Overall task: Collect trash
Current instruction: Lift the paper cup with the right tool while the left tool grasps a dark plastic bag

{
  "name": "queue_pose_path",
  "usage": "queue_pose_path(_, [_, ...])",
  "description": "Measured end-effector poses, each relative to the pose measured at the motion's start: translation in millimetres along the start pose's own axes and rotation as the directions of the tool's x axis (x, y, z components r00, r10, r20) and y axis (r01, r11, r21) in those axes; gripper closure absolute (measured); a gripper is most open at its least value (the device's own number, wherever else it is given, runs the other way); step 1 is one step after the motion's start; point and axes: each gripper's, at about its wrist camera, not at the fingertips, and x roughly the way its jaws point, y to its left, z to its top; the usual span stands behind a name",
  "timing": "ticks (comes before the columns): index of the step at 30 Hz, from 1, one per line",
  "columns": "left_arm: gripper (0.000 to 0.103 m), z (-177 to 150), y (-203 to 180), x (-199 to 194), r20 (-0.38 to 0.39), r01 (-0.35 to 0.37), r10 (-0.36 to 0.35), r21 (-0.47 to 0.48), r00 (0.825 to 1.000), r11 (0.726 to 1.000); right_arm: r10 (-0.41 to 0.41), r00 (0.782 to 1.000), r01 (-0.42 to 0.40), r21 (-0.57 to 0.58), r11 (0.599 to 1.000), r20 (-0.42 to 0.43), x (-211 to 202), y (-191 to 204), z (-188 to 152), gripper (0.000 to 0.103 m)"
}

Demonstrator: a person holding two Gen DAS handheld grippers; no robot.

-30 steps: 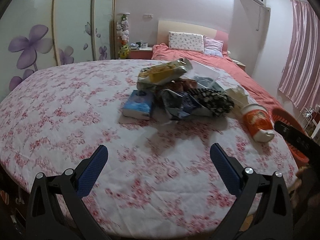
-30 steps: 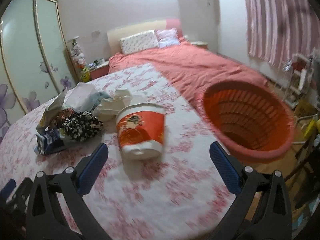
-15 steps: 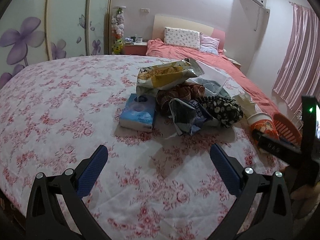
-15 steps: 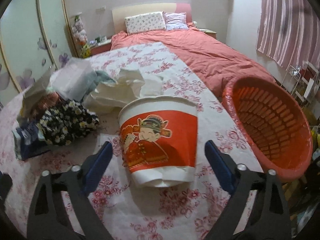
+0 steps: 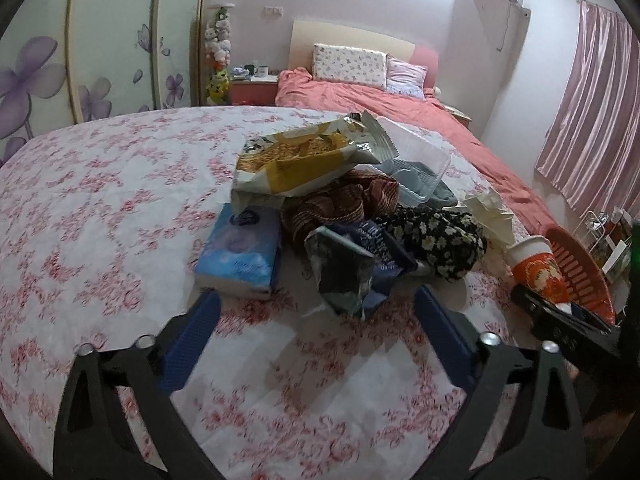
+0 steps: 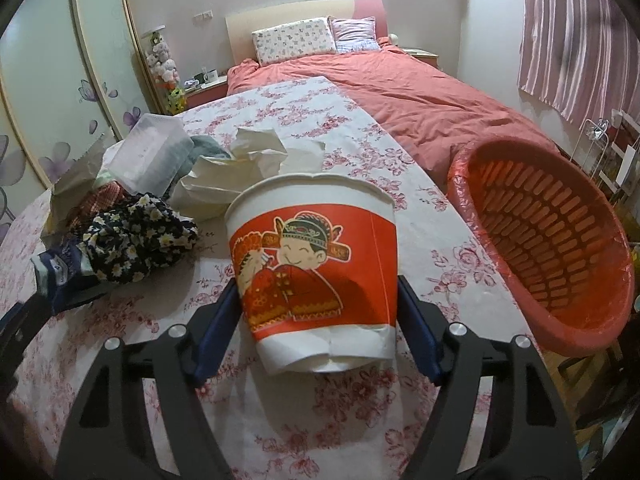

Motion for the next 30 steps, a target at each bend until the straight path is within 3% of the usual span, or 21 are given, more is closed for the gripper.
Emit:
queue_pose_path(3, [0.020,4.6,1.4,8.9,-0.029,0.017,-0.017,-0.022,0.999,1.000,-0.002,1.000,0.002,-0.003,1.000,0.005,-3.5,-0.3,-0.1,0.030])
queue_pose_path(10, [0.021,9.4,-0.1,22.2,-0.063,0.042,-0.045,-0.050,0.997,0.998,0.001,1.000,-0.001,-0.007,1.000,0.004,-5.6,-0.2,-2.5,0.030])
queue_pose_path(17, [0.058,11.8,-7.9,19.0,-0.050,0.094,-0.096,-0.031,0.994,0.995,-0.001,1.000,0.001,-0.005,1.000,0.005,-7.8,-1.2,-4.3,0.030])
queue_pose_path(22, [0.068,10.8,-10.9,14.8,-0.031,0.112,-0.112,-0.026,0.993,0.993,-0.003,1.000,0.003,-0.007,1.000,0.014,-11.9,-1.7,-4.9,0.030])
queue_pose_path(24, [0.087,11.6,-10.7,11.4,-0.018,0.121,-0.121,-0.021,0.992,0.992,-0.002,1.000,0.002,-0.007,1.000,0.017,-13.5,-2.0,-4.9,0.030])
queue_pose_path(30, [0.092,12.5,-10.8,4.5,0.001,0.138,-0.138,-0.013,0.990,0.990,0.003,1.000,-0.003,-0.007,1.000,0.024,-17.0,-3.1,-5.2,0.030])
